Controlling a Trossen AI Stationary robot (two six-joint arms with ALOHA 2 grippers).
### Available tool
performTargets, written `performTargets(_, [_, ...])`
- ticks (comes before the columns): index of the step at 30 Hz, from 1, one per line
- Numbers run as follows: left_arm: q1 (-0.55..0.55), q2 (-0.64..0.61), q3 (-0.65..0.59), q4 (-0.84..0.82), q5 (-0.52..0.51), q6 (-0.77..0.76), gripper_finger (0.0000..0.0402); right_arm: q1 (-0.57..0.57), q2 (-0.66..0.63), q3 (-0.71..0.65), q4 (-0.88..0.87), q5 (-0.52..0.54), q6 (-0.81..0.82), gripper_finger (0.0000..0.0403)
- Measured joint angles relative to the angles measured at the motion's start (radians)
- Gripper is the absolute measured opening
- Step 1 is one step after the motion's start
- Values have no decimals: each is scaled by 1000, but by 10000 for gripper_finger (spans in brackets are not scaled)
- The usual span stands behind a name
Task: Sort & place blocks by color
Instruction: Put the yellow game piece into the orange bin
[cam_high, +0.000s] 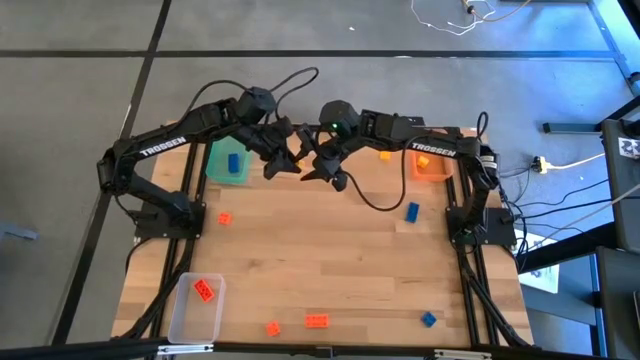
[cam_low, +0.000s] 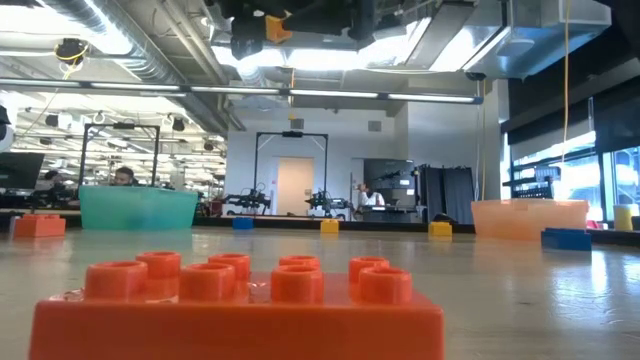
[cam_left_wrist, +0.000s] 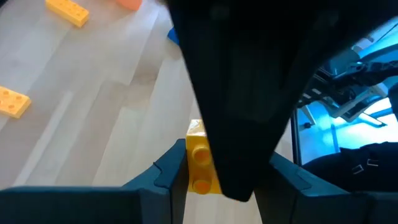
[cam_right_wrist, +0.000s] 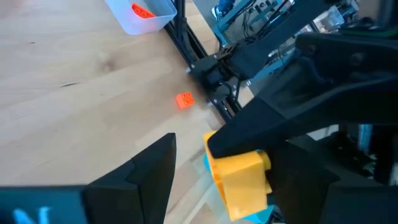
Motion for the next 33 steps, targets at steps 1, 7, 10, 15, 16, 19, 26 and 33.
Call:
performTargets(1, [0,0,0,-1,2,-1,129,0,5,0,10,-1,0,232])
performTargets(7, [-12,0,0,5,25,-2,129,1,16,0,42,-3,2,229])
performTargets(10, [-17,0,0,5,27,-4,129,0,18,0,49,-2,3,213])
performTargets(15, [-22,-1,0,4,29,-4,129,1,18,0,52,-3,17,171])
performTargets(16, [-22,-1,0,4,30,-4,129,1,18,0,50,-3,25,160])
performTargets(19, [-22,-1,0,1,31,-4,129,1,18,0,50,-3,28,123])
performTargets(26, [-23,-1,0,0,-2,-3,129,1,17,0,42,-3,33,93])
performTargets(33, [-22,0,1,9,-48,11,188,-2,17,0,28,13,105,93])
